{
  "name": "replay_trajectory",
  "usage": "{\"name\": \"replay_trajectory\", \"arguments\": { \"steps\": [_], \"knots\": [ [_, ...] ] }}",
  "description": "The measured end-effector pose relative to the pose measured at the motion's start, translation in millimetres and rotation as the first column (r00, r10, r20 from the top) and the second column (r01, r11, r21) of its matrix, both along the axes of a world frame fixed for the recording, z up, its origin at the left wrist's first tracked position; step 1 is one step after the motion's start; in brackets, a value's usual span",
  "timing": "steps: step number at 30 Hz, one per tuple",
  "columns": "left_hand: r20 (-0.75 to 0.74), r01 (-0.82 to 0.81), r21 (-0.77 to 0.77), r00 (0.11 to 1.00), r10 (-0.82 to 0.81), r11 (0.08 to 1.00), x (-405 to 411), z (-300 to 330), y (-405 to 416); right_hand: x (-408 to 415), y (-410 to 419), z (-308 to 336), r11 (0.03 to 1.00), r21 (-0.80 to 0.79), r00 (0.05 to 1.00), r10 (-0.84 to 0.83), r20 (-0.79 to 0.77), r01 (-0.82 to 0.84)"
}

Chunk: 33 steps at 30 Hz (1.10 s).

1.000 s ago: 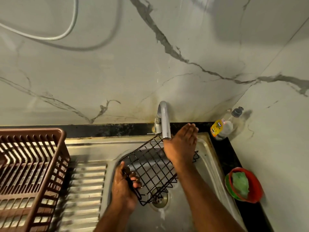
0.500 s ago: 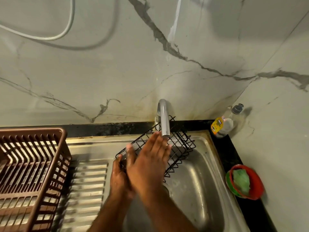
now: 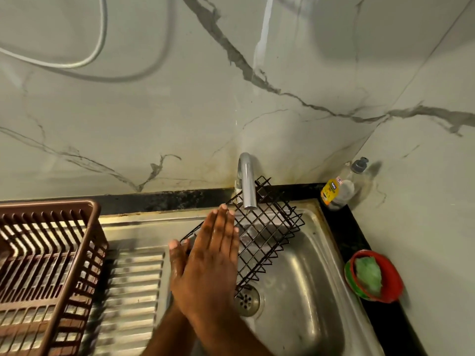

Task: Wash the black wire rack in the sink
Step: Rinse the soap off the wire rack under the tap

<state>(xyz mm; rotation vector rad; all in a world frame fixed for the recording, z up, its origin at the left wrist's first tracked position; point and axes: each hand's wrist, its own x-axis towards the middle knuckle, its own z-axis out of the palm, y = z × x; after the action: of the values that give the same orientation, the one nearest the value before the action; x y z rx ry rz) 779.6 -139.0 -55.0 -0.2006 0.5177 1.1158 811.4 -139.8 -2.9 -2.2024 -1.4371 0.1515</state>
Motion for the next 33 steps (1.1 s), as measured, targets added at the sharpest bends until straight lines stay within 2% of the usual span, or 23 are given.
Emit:
{"name": "replay_trajectory", "arguments": {
  "steps": [1,3,4,5,6,8,10,12,15,17,18,20,23,25,27,30,31,33],
  "knots": [
    [-0.427,-0.021,0.067,0.903,0.048,0.998,9,2,3,15,5,2,0.999,-0.024,1.000,-0.022,-0.001,0.022],
    [-0.465,0.157,-0.042,0.871,-0.158,0.987,3,-13,20,62,18,6,0.987,-0.116,0.994,-0.111,0.007,0.111],
    [-0.481,0.116,-0.129,0.861,-0.165,0.985,1,-10,17,90,29,5,0.973,-0.133,0.982,-0.189,0.031,0.191],
    [-0.519,0.114,-0.083,0.843,-0.141,0.990,-2,-9,15,118,41,5,0.951,-0.165,0.965,-0.258,0.038,0.261],
    [-0.488,0.078,-0.078,0.867,-0.106,0.994,-5,5,12,141,51,4,0.933,-0.206,0.954,-0.299,0.012,0.295],
    [-0.495,0.059,-0.035,0.866,-0.068,0.998,-4,13,9,158,64,0,0.921,-0.272,0.953,-0.300,-0.041,0.278],
    [-0.538,0.083,-0.069,0.836,-0.107,0.994,-1,14,10,143,58,-4,0.927,-0.280,0.965,-0.262,-0.002,0.251],
    [-0.578,0.073,-0.071,0.810,-0.101,0.995,2,14,14,105,37,-3,0.953,-0.225,0.974,-0.219,-0.050,0.203],
    [-0.657,0.139,0.064,0.751,-0.062,0.988,2,7,11,40,-13,1,0.986,-0.158,0.995,-0.066,-0.076,0.054],
    [-0.695,0.117,0.059,0.717,-0.043,0.991,2,6,9,23,-31,-2,0.988,-0.149,0.997,-0.037,-0.064,0.027],
    [-0.684,0.141,0.052,0.727,-0.067,0.989,0,10,7,29,-29,-5,0.985,-0.167,0.996,-0.059,-0.061,0.048],
    [-0.585,0.131,-0.022,0.803,-0.119,0.991,-8,3,10,61,-13,-13,0.970,-0.188,0.986,-0.163,-0.024,0.156],
    [-0.575,0.115,0.002,0.813,-0.093,0.993,-21,-12,10,128,27,-18,0.914,-0.229,0.932,-0.357,-0.067,0.334],
    [-0.556,0.119,0.021,0.826,-0.087,0.993,-23,-16,10,151,44,-17,0.901,-0.281,0.923,-0.371,-0.103,0.331],
    [-0.600,0.118,0.007,0.795,-0.091,0.993,-22,-17,13,144,45,-17,0.912,-0.263,0.938,-0.341,-0.059,0.315],
    [-0.643,0.127,-0.052,0.754,-0.130,0.991,-19,-17,17,92,16,-15,0.946,-0.216,0.965,-0.258,-0.049,0.242],
    [-0.665,0.139,-0.035,0.736,-0.127,0.990,-19,-13,16,68,0,-16,0.959,-0.200,0.975,-0.214,-0.057,0.199],
    [-0.761,0.161,0.071,0.646,-0.051,0.984,-20,-12,12,26,-31,-17,0.981,-0.159,0.990,-0.121,-0.073,0.109]
  ]
}}
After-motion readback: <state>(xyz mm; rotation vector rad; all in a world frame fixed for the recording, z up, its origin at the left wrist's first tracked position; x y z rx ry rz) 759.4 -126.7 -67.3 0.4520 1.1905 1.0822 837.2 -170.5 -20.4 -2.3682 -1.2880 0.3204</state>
